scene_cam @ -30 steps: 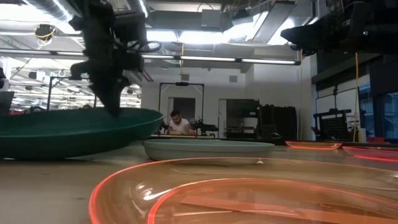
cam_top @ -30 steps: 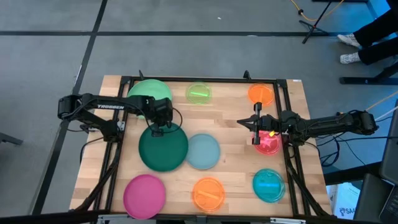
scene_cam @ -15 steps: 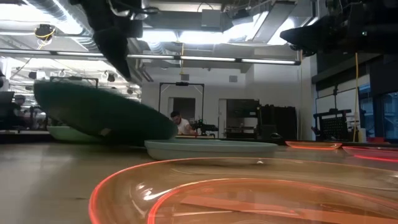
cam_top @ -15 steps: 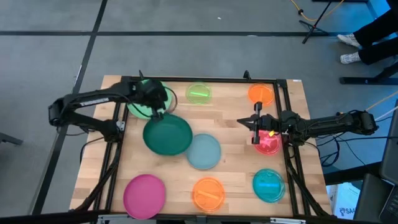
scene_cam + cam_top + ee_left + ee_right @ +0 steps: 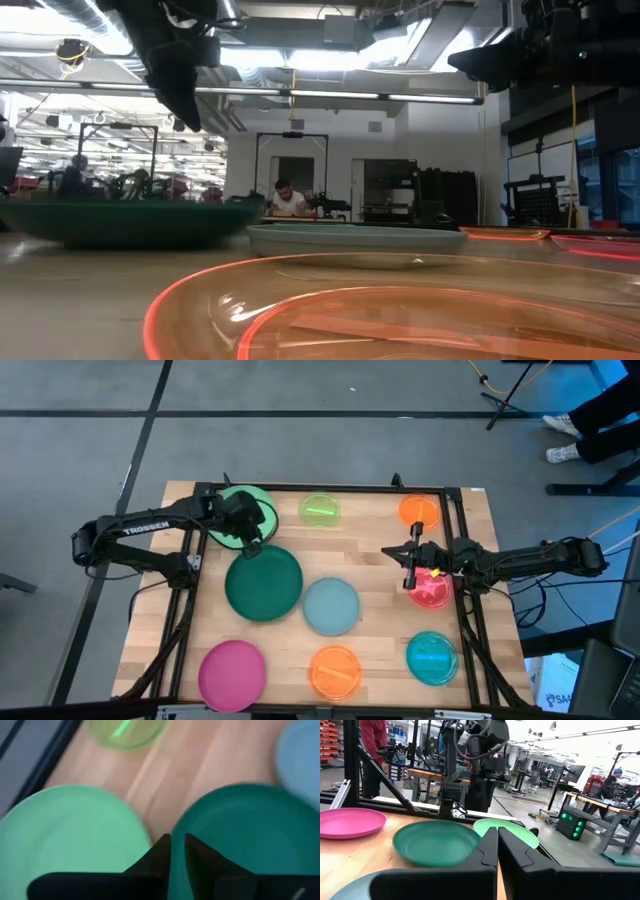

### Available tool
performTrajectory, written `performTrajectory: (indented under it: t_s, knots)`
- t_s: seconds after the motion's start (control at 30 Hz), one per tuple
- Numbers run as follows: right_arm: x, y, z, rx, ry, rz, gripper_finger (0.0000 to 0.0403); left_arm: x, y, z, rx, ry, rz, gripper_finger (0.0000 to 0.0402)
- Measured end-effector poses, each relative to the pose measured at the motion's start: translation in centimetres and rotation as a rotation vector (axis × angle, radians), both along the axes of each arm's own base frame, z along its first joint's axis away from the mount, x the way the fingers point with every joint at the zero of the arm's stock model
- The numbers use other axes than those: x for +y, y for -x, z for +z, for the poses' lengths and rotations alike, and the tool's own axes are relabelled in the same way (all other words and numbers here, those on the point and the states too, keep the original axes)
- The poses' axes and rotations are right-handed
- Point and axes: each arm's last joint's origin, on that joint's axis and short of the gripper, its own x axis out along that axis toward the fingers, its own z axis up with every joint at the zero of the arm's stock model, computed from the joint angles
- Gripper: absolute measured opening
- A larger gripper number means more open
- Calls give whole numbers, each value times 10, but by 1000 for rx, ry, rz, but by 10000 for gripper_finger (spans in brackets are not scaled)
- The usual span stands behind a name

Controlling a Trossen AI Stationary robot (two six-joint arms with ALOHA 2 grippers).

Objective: Stack plastic plates
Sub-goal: Stack the dark green plate on the green plate

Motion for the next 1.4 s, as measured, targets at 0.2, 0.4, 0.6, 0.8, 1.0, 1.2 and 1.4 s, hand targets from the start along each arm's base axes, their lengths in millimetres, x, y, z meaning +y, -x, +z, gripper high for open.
performTrajectory:
  t_s: [0.2, 0.4, 0.6, 0.8, 1.0, 1.2, 1.4]
  knots:
    - [0, 0, 0, 0, 0, 0, 5, -34, -17, -4, -84, 66, -138, 98]
    - [0, 0, 0, 0, 0, 0, 5, -86, -42, -11, -144, 63, -314, 109]
    - [0, 0, 0, 0, 2, 0, 5, -132, -65, -36, -119, 73, -383, 109]
    - [0, 0, 0, 2, 16, -2, 5, -167, -81, -59, -26, 145, -353, 104]
    - [-1, 0, -1, 10, 14, -21, 5, -193, -103, -64, 152, 184, -253, 103]
    - [-1, 0, -3, 30, 13, -37, 5, -200, -113, -79, 363, 133, -165, 103]
    - [-1, 0, -3, 38, 12, -37, 5, -201, -117, -91, 404, 114, -158, 103]
